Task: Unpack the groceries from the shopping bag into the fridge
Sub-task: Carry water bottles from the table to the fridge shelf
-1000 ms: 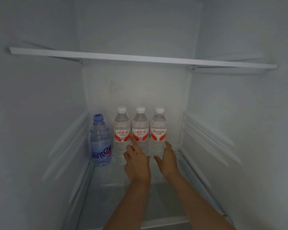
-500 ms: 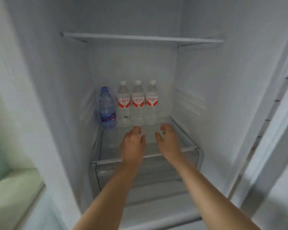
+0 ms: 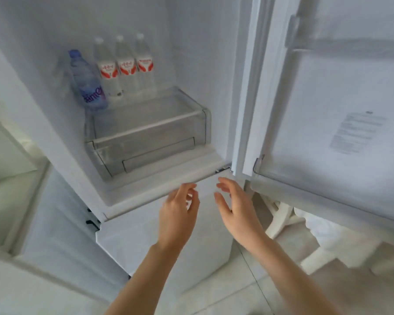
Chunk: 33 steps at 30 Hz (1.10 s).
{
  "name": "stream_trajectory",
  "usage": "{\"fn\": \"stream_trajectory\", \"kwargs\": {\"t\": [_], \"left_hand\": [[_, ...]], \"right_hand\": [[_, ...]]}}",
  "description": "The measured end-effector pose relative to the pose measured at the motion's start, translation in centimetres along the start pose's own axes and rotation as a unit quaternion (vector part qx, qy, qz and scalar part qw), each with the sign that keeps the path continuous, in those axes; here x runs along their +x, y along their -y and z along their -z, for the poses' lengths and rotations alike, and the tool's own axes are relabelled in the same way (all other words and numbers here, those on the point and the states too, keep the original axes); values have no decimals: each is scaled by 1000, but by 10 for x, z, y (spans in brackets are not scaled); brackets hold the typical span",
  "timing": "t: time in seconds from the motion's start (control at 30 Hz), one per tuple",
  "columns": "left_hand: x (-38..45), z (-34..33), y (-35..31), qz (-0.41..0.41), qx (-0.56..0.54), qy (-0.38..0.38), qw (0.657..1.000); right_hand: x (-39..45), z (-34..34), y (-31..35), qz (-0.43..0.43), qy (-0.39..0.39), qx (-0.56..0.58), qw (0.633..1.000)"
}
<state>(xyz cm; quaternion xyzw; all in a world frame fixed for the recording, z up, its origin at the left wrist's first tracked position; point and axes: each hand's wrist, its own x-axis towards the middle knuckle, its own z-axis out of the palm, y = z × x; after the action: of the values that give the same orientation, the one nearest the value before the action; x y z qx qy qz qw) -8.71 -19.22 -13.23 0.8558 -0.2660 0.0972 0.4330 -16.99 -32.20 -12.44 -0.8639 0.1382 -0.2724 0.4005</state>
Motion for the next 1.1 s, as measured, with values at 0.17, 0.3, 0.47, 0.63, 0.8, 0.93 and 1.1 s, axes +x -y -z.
{"fn": "stream_trajectory", "kwargs": {"t": [0.17,0.3,0.47,0.63,0.8,0.93,1.1], "left_hand": [[-85,-34,-28,-4,-20,87,996],[-144,-72,-55,-5,-35,164,986],[-217,-131,-96,-7,-39,304,952],[-284,-193,-163,-38,-32,386,921],[-330,-253,-232,-68,-32,417,906],[-342,-296,-273,-92,-22,439,894],[-336,-347,-314,-76,-15,455,887]], "right_hand": [[-103,48,-40,-45,5,-45,998],[-174,92,-71,-110,-3,-96,989],[-260,160,-110,-218,-27,-115,969],[-340,243,-146,-297,-72,-125,944],[-397,315,-186,-347,-70,-140,925],[-414,364,-215,-373,-83,-141,913],[-412,414,-253,-386,-96,-134,908]]}}
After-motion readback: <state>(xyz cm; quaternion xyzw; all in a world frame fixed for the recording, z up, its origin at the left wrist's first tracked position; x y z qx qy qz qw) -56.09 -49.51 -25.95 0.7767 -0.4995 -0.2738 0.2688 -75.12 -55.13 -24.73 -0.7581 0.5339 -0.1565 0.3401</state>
